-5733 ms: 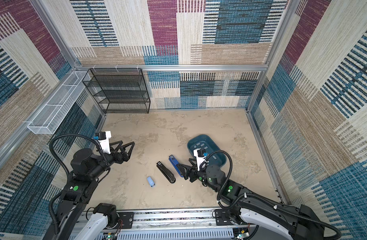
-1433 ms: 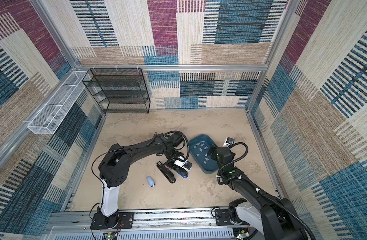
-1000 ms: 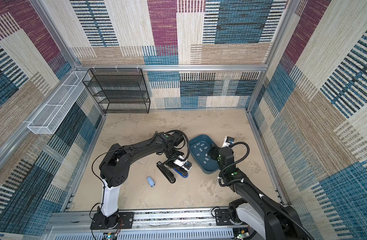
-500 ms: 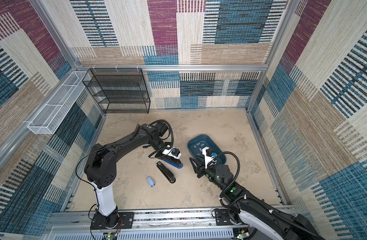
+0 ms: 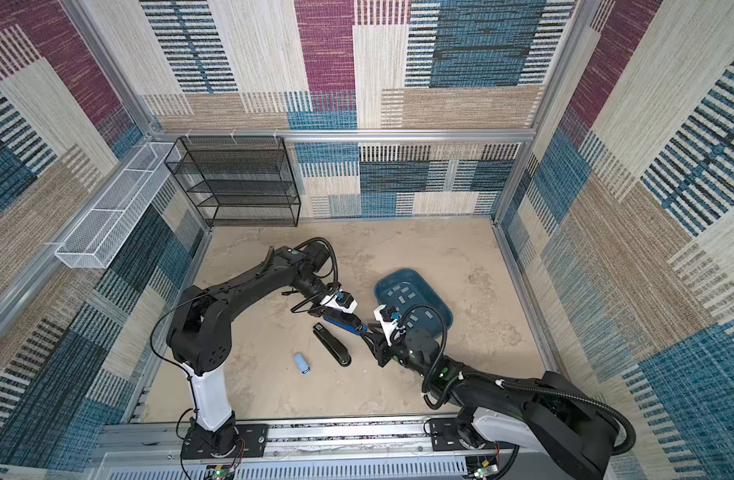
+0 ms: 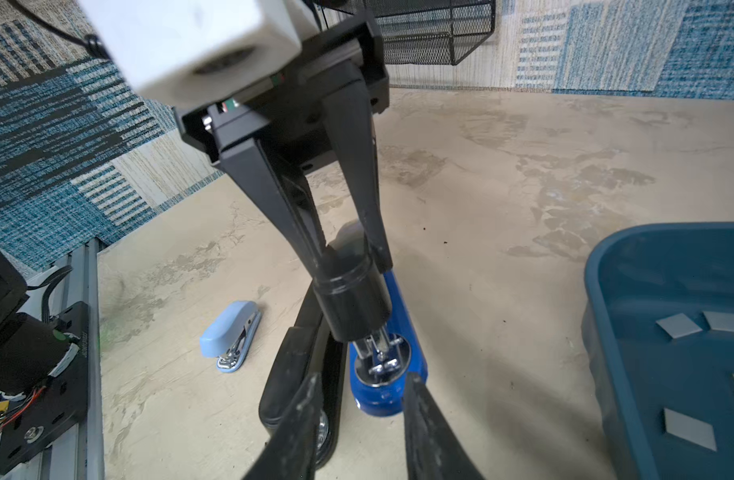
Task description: Load the staples into the stapler
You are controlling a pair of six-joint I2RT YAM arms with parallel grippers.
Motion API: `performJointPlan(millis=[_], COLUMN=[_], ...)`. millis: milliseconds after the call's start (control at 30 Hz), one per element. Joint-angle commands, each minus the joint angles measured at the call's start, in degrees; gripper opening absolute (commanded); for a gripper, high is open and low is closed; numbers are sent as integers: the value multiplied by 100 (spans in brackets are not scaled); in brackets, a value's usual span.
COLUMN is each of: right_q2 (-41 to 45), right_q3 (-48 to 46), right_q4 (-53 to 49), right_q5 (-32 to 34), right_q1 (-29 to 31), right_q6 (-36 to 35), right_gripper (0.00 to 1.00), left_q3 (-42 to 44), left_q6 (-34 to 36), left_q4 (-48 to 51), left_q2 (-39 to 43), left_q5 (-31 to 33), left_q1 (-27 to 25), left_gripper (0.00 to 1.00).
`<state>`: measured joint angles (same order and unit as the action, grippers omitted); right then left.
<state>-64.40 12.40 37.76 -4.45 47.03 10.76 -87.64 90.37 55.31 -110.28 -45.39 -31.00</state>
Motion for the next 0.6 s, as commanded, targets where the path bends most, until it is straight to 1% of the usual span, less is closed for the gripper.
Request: performJointPlan(millis=[0, 167, 233, 400, 567], right_q2=[-219, -546, -534, -434, -509], right_q3=[142, 276, 231, 99, 74], right_q4=[393, 470, 551, 743, 808], right_q5=[-85, -156, -109, -318, -376], right_q1=[16, 17, 16, 13, 18], right_q6=[-193, -246, -249, -326, -380], right_gripper=[34, 31, 31, 30, 29], left_q3=[25, 76, 104, 121, 151], left_q6=[101, 95, 104, 213, 391], left_q4=[85, 81, 83, 150, 271], left_q2=[119, 258, 302, 390, 502], left_q5=[-239, -189, -196, -352, -556], left_q1=[-53, -116, -132, -143, -143], left_gripper=[0, 0, 0, 0, 0])
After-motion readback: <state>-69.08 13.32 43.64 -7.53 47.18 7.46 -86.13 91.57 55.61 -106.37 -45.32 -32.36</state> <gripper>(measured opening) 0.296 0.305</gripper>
